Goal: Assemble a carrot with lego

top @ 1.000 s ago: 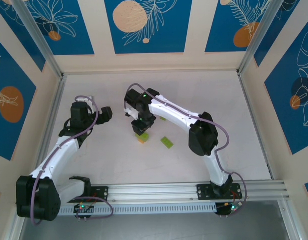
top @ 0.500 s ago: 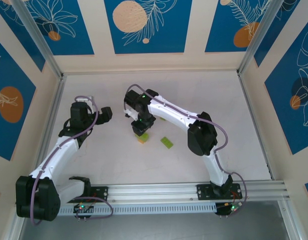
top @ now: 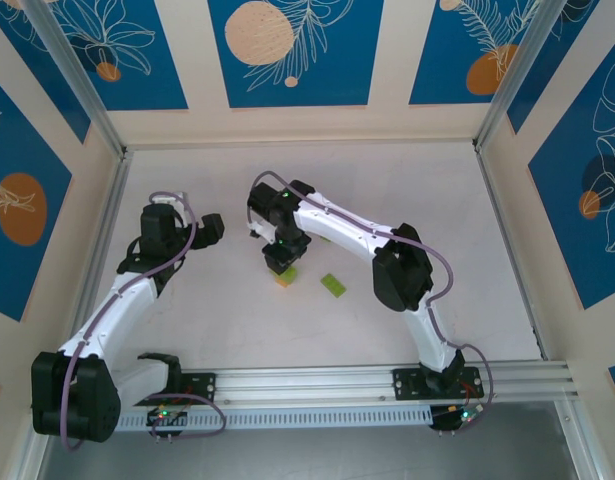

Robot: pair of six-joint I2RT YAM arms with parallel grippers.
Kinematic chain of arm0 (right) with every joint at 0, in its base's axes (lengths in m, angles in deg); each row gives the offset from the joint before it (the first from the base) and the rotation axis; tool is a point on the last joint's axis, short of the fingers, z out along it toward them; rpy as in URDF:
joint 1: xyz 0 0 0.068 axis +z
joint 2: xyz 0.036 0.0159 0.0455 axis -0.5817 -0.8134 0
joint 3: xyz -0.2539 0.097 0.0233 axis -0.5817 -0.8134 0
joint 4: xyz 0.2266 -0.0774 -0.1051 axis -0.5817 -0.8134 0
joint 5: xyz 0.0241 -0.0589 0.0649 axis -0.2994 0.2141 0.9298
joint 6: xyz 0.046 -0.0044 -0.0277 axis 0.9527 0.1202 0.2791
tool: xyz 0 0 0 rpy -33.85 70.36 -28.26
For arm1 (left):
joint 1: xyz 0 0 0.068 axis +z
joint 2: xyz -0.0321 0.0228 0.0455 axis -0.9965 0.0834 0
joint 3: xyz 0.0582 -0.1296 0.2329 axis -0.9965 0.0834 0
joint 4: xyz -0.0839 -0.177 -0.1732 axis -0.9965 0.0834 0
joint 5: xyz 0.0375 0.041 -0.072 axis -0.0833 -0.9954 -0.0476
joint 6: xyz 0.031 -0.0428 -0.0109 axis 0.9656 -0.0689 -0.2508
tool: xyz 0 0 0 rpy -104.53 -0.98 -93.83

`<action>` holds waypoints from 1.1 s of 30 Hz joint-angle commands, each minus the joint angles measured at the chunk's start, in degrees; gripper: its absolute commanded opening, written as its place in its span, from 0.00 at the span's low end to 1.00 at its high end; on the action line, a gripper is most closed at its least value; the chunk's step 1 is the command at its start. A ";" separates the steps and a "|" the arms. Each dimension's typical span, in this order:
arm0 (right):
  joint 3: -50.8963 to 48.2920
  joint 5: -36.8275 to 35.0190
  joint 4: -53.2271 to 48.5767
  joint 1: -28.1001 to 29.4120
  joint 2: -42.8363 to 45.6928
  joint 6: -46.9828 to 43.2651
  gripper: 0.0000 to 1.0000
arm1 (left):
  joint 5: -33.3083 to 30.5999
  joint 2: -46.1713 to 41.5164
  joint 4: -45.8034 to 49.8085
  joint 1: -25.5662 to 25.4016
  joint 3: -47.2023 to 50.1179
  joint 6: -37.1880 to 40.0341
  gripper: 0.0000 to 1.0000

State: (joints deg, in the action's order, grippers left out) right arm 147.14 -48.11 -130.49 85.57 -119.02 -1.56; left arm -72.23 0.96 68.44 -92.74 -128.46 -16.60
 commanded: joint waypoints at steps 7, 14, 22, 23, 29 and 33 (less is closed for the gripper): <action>-1.08 1.84 -1.80 1.00 -2.45 -0.96 0.35 | 1.07 0.15 -0.91 -0.54 -0.64 0.91 0.95; -2.28 1.20 -1.77 1.46 -2.65 -0.71 0.35 | 1.08 0.23 -1.08 -0.52 -0.61 0.92 0.95; -4.43 -1.15 -2.40 2.65 -3.35 -0.70 0.35 | 1.08 0.24 -1.08 -0.53 -0.55 0.92 0.95; -4.79 -1.18 -2.43 2.75 -3.44 -0.69 0.35 | 1.06 0.32 -1.10 -0.49 -0.55 0.91 0.95; -7.34 -1.34 -2.03 3.22 -4.16 -0.75 0.35 | 1.08 0.15 -1.09 -0.54 -0.46 0.91 0.95; -9.27 -1.19 -1.55 3.49 -4.08 -0.71 0.35 | 1.08 0.18 -1.08 -0.49 -0.46 0.92 0.95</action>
State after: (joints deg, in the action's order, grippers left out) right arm 143.16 -51.85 -127.48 87.49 -117.86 -1.76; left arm -72.23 0.96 68.44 -92.74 -128.46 -16.60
